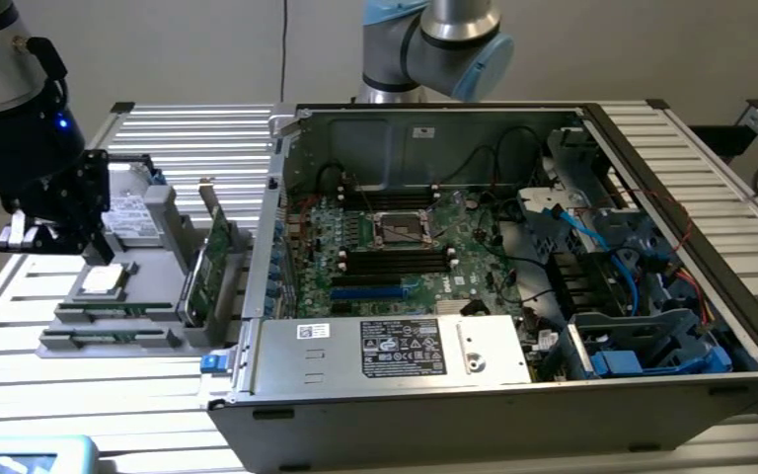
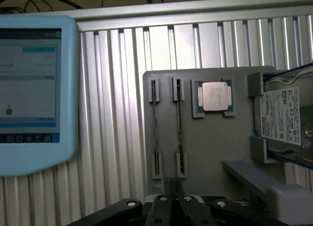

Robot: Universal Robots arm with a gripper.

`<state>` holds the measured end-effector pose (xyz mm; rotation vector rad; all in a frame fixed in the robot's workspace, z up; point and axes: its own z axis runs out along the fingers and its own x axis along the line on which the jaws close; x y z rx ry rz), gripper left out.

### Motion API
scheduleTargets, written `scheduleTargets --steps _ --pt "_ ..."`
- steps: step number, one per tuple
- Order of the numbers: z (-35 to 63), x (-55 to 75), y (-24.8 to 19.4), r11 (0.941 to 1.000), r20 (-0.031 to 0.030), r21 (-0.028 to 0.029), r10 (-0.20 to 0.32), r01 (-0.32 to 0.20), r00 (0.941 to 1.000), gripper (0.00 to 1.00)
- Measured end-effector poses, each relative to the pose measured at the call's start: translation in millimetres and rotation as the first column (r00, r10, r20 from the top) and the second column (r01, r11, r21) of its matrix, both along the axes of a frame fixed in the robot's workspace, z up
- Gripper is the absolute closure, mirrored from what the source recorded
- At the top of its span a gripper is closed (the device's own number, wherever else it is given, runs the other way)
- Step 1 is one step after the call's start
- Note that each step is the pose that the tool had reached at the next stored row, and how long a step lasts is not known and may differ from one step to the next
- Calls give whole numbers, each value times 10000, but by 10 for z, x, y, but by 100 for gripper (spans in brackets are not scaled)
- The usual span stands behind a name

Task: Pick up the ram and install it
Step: 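Pick up the ram and move it above insertion slot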

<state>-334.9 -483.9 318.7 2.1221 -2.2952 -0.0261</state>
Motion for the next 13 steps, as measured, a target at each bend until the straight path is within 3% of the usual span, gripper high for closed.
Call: scheduleTargets --steps 7,10,13 --pt "0 -2 0 10000 0 0 2 -2 10000 89" --pt "-5 -14 0 10000 8 -15 -1 1 10000 76" --pt "-30 -86 0 10000 56 -58 1 -1 10000 69"
